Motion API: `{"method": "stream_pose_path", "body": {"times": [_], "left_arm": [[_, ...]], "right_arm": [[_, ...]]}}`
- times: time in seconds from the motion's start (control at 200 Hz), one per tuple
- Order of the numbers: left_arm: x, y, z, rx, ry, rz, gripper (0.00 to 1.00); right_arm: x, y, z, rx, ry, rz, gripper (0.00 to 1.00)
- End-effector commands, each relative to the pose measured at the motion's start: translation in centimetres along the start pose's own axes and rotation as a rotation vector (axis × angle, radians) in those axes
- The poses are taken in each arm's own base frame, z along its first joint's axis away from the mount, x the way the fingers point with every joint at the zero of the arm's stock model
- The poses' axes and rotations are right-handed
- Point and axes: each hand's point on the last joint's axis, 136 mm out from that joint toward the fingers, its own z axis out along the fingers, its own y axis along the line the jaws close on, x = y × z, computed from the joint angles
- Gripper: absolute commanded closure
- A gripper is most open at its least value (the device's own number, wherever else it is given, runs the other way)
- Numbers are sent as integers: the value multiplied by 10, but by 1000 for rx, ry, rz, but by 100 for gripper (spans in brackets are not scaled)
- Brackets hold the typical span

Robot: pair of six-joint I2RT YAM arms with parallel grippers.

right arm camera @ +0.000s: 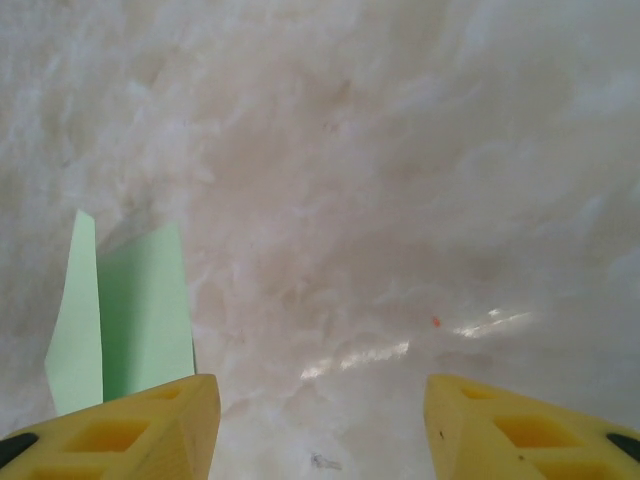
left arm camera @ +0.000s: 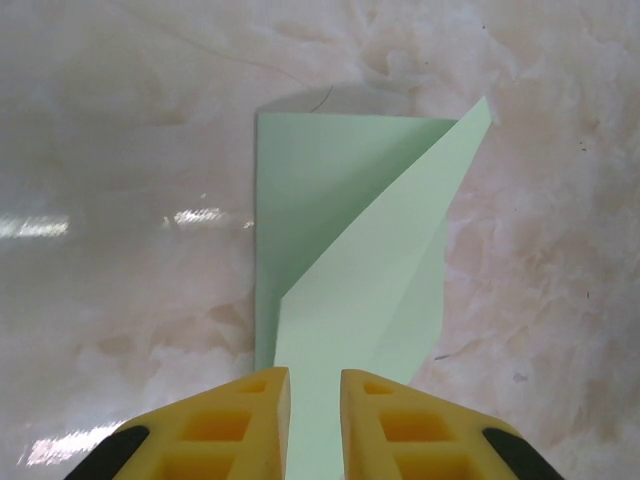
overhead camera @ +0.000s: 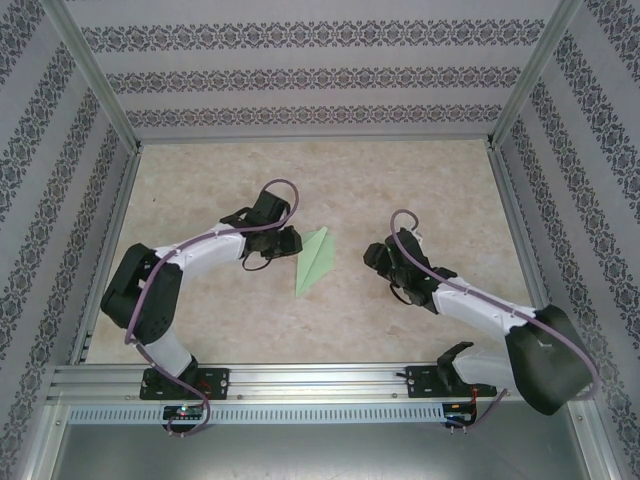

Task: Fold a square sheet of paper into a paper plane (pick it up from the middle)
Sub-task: Fourth fold the wing at the center of the table, then turn over the paper at the center of the table.

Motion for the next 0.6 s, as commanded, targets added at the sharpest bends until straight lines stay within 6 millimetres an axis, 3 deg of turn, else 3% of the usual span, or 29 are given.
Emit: {"method": "stream_pose_path", "body": {"times": [0.0,0.09,0.28,0.599], "left_arm": [[7,-5,3,-45,27,59,79],[10,-8,9,-35,43,67,78],[14,14,21,-152,76,62,86],[25,16,43,-132,140,54,88]], "right_arm": [[16,51,9,-190,151,-5,45],[29,69,23,-204,233,-45,46],[45,86,45,-199,302,-44,48],[60,82,63,-167,355,-14,50]]}}
